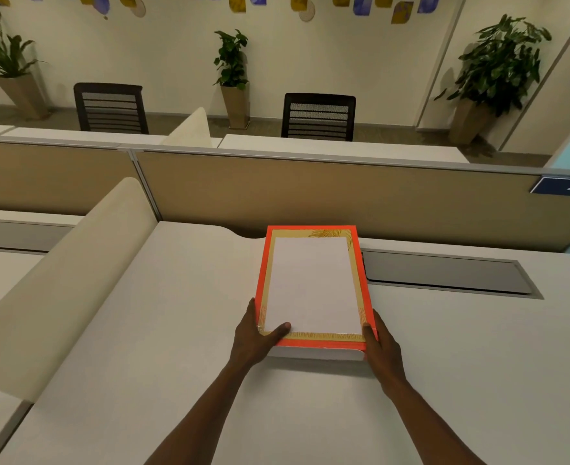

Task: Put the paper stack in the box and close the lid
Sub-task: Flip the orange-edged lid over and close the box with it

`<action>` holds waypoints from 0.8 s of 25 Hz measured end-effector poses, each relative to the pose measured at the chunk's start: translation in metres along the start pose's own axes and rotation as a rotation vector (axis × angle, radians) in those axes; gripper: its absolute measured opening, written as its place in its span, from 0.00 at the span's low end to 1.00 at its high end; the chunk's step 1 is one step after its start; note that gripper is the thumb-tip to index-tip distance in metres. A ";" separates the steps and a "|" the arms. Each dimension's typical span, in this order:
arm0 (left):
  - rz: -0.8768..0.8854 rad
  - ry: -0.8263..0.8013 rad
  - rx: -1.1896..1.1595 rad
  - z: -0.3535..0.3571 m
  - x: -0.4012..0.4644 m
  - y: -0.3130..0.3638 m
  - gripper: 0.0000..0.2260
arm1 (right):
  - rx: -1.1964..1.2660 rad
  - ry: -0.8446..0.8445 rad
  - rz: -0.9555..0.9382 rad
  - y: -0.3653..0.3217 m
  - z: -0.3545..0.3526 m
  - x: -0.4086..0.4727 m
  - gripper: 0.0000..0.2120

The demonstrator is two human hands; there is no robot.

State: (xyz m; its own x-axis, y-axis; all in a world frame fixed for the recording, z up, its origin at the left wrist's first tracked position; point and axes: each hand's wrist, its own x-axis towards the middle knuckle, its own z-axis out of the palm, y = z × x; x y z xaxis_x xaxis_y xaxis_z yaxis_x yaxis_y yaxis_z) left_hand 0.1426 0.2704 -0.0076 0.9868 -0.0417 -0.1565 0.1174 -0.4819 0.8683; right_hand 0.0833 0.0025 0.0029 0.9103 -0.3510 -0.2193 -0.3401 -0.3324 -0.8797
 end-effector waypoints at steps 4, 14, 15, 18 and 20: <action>-0.028 -0.014 0.031 0.003 0.001 -0.002 0.44 | -0.052 -0.022 -0.001 0.004 0.001 0.002 0.24; -0.086 0.030 0.125 0.011 -0.007 -0.003 0.53 | -0.316 -0.041 -0.093 0.013 -0.001 0.008 0.27; -0.088 0.032 0.134 0.012 -0.008 -0.004 0.53 | -0.340 -0.039 -0.109 0.013 -0.001 0.009 0.27; -0.075 0.036 0.187 0.013 -0.009 -0.002 0.53 | -0.431 0.007 -0.188 0.016 0.001 0.012 0.27; -0.033 0.038 0.276 0.014 -0.008 -0.002 0.51 | -0.539 -0.016 -0.191 0.017 0.008 0.013 0.31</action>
State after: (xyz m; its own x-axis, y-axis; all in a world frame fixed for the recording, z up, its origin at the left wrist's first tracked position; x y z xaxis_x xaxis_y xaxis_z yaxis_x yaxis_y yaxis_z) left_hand 0.1331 0.2597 -0.0149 0.9871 0.0080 -0.1601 0.1194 -0.7029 0.7011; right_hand 0.0914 -0.0005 -0.0189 0.9695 -0.2290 -0.0870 -0.2372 -0.7895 -0.5661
